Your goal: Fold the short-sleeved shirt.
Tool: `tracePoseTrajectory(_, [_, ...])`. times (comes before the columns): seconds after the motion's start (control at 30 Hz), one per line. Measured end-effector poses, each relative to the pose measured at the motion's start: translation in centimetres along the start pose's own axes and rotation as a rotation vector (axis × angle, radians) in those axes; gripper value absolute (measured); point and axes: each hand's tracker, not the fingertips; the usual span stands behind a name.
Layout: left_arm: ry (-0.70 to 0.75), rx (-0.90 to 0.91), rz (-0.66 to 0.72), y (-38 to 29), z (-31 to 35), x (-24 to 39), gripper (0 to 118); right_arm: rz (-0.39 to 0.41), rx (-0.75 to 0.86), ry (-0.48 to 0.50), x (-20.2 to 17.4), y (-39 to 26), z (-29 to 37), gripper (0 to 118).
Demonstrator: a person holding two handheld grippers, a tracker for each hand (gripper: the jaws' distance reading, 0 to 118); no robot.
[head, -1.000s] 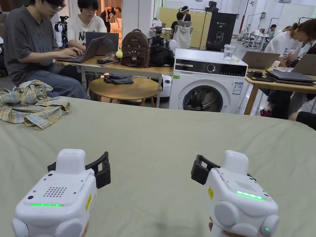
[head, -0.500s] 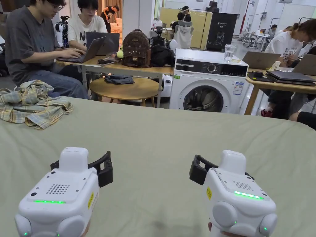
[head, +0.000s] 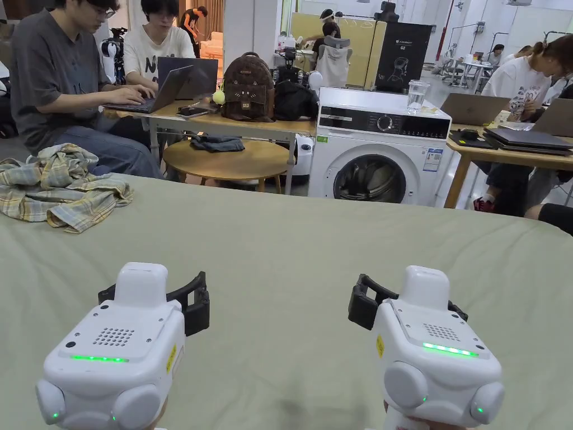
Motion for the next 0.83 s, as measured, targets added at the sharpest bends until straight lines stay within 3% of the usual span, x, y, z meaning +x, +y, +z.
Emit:
tracePoseTrajectory(0.4, [-0.010,-0.015,0.000,-0.3,-0.3,-0.1,71,0.021,-0.065,-0.008,0.5,-0.2,-0.9,89])
tracePoseTrajectory(0.5, [-0.010,-0.017,-0.007,-0.3,-0.4,0.0,71,-0.014,-0.081,0.061,1.0,-0.3,-1.0,89])
tracePoseTrajectory(0.57, [-0.007,-0.015,-0.007,-0.3,-0.5,0.0,71,-0.012,-0.079,0.057,1.0,-0.3,-1.2,89])
tracePoseTrajectory(0.7, [-0.008,-0.018,0.002,-0.4,-0.7,-0.1,71,0.033,-0.069,0.079,0.8,-0.7,-1.2,89])
tracePoseTrajectory(0.83, [-0.002,-0.012,-0.012,-0.5,-0.8,0.1,71,0.075,0.011,-0.024,0.4,-1.3,-1.1,89])
